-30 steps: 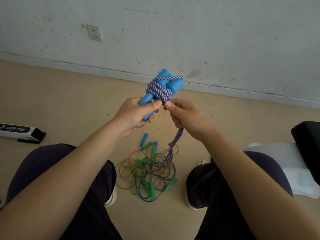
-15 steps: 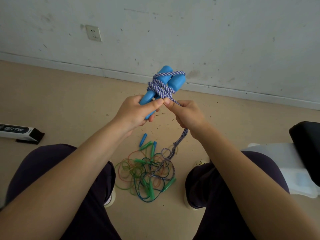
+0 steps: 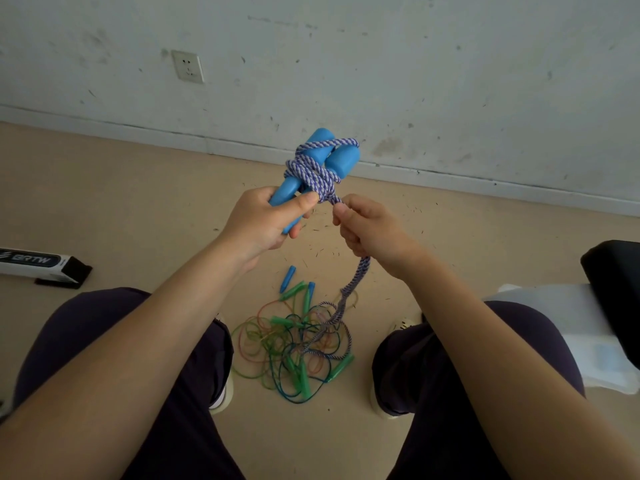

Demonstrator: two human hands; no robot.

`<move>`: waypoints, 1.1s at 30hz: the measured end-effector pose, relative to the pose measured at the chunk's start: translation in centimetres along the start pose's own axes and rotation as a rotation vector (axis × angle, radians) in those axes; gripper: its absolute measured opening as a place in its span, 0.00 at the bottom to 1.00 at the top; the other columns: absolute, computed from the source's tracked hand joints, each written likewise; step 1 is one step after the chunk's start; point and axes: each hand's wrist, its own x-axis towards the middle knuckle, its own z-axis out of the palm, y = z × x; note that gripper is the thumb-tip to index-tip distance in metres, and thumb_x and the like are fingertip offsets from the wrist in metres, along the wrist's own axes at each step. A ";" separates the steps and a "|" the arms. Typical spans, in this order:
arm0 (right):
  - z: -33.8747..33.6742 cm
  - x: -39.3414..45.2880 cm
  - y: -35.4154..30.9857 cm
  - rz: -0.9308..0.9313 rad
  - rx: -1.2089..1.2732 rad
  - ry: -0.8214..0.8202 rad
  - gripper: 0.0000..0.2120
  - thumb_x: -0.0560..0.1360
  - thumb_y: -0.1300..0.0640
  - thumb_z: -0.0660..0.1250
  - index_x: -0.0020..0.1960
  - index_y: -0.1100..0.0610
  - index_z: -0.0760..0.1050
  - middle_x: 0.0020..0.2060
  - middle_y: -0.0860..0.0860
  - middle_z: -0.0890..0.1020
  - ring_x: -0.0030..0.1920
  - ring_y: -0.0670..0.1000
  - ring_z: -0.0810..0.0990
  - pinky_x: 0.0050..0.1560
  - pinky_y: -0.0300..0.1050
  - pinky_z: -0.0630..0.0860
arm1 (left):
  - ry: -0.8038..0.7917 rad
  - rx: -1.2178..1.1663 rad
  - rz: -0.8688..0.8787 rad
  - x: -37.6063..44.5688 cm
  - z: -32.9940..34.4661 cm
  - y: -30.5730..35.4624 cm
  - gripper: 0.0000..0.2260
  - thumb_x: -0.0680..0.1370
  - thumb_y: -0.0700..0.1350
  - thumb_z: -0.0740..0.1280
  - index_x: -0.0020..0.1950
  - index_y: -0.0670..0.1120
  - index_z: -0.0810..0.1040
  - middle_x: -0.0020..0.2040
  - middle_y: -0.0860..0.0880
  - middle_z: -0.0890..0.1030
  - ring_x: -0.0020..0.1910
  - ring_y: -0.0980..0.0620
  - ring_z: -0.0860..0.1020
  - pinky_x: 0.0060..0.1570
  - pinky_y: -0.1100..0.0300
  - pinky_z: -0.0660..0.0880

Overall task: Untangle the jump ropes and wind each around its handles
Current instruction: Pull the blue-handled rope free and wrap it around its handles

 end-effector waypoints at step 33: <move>-1.3 -0.3 -0.4 -0.255 -0.451 0.154 0.15 0.71 0.50 0.76 0.37 0.62 0.80 0.30 0.57 0.76 0.31 0.45 0.69 0.32 0.44 0.66 | -0.701 0.642 -0.265 0.4 -0.9 -0.3 0.14 0.74 0.53 0.74 0.43 0.45 0.75 0.27 0.48 0.73 0.22 0.52 0.63 0.21 0.64 0.60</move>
